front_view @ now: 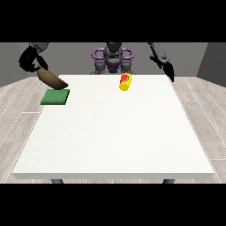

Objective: Pick the cup and pour the ball into the bowl, then pick the bowl and place it on the pad

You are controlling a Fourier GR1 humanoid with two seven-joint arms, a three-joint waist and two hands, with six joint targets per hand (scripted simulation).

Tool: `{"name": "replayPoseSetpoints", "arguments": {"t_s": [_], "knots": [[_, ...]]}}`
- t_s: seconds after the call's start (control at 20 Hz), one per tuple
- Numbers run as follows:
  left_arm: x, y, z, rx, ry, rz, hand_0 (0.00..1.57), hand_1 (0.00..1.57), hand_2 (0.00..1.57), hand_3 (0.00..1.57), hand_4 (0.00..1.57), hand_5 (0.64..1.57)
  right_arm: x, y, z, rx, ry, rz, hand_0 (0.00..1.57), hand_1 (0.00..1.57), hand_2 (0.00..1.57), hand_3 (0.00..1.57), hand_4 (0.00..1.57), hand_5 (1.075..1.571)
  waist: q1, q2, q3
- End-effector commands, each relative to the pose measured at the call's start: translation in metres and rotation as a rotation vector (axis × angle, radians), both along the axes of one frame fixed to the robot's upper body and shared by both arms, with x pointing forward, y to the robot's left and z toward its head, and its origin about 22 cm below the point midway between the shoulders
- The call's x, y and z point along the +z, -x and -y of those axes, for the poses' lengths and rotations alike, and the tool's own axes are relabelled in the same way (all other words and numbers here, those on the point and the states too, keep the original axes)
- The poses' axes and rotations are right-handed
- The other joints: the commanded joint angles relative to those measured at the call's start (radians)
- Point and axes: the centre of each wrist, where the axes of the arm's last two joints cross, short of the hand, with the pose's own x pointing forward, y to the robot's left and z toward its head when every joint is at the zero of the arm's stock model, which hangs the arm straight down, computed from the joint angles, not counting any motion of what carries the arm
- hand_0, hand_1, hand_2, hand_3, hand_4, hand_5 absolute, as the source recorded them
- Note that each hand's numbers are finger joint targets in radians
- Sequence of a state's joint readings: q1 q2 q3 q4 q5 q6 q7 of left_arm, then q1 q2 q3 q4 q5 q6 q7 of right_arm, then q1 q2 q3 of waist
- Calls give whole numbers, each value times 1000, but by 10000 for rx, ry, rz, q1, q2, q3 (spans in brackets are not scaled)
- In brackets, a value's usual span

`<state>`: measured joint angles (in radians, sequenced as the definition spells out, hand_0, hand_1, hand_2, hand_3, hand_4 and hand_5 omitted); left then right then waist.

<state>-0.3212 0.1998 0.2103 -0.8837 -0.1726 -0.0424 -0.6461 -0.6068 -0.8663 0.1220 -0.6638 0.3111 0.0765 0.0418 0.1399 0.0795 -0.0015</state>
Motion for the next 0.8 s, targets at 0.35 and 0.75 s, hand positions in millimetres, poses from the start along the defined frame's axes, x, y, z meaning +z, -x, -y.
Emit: {"name": "replayPoseSetpoints", "arguments": {"t_s": [0.35,0.75], "knots": [[44,-2,-90,775,568,2673,0,0,0,0,772,1193,-24,4,4,-1085,-437,2318,1571,1571,1571,1571,1424,1564,20,2213,19],[70,10,-118,877,849,3461,0,0,0,0,886,1192,-52,20,23,-2499,-3045,3632,1571,1571,1571,1496,999,1451,89,2971,48]]}}
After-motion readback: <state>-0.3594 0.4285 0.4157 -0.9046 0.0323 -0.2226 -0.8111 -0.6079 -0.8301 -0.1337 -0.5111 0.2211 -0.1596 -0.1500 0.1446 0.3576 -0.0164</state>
